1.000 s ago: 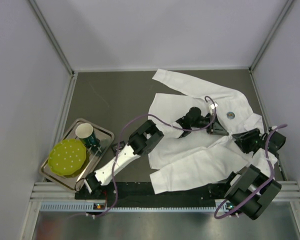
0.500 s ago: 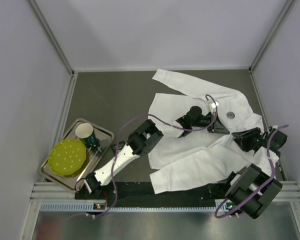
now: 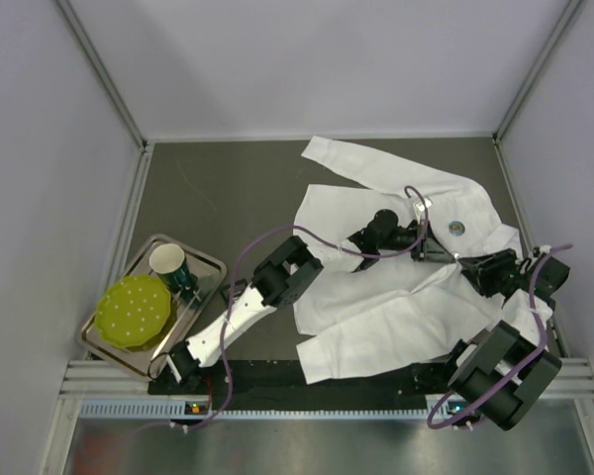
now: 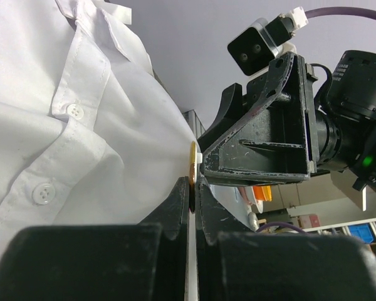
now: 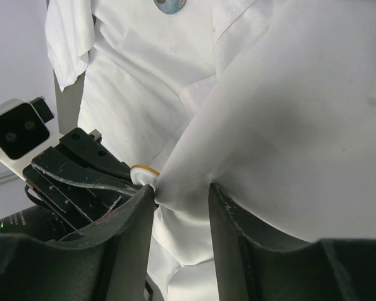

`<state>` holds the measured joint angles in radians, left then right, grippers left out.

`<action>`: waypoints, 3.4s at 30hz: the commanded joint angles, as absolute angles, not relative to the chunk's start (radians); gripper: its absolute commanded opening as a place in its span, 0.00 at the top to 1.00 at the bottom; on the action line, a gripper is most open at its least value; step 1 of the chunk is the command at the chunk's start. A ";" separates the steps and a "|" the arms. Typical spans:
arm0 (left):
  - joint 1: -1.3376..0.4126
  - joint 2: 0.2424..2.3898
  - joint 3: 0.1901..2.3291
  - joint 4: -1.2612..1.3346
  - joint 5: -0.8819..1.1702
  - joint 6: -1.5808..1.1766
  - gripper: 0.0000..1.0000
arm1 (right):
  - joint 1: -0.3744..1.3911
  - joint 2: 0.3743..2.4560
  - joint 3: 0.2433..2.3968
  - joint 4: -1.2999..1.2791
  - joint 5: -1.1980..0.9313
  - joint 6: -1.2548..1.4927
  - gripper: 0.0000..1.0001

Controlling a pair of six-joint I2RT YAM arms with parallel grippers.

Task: Remove the brooch from the garment
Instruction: Remove the brooch from the clothes.

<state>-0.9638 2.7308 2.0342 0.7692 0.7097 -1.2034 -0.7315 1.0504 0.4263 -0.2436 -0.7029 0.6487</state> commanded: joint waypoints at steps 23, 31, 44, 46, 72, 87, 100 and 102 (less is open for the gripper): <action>-0.969 2.720 2.122 0.874 0.789 -1.269 1.00 | -0.727 1.075 0.408 -0.173 -0.700 0.615 0.66; -0.950 2.738 2.068 0.982 0.721 -1.459 1.00 | -0.730 1.038 0.382 -0.129 -0.715 0.686 0.62; -0.951 2.772 2.085 1.037 0.719 -1.520 1.00 | -0.732 1.075 0.371 -0.032 -0.762 0.726 0.56; -0.951 2.772 2.083 1.035 0.718 -1.519 1.00 | -0.732 1.075 0.370 -0.028 -0.762 0.727 0.56; -0.948 2.803 2.109 1.045 0.704 -1.554 1.00 | -0.742 1.078 0.353 -0.008 -0.792 0.736 0.62; -0.960 2.801 2.172 0.945 0.775 -1.471 1.00 | -0.739 1.078 0.357 -0.047 -0.773 0.683 0.65; -0.957 2.839 2.218 0.962 0.782 -1.535 1.00 | -0.710 1.089 0.360 -0.011 -0.790 0.700 0.60; -0.957 2.844 2.235 0.931 0.799 -1.526 1.00 | -0.697 1.091 0.360 -0.014 -0.776 0.690 0.61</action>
<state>-0.9413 2.8452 2.1582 0.8600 0.7662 -1.5169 -0.7277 1.0824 0.3538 -0.0269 -0.7753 0.7109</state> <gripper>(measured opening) 0.030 0.396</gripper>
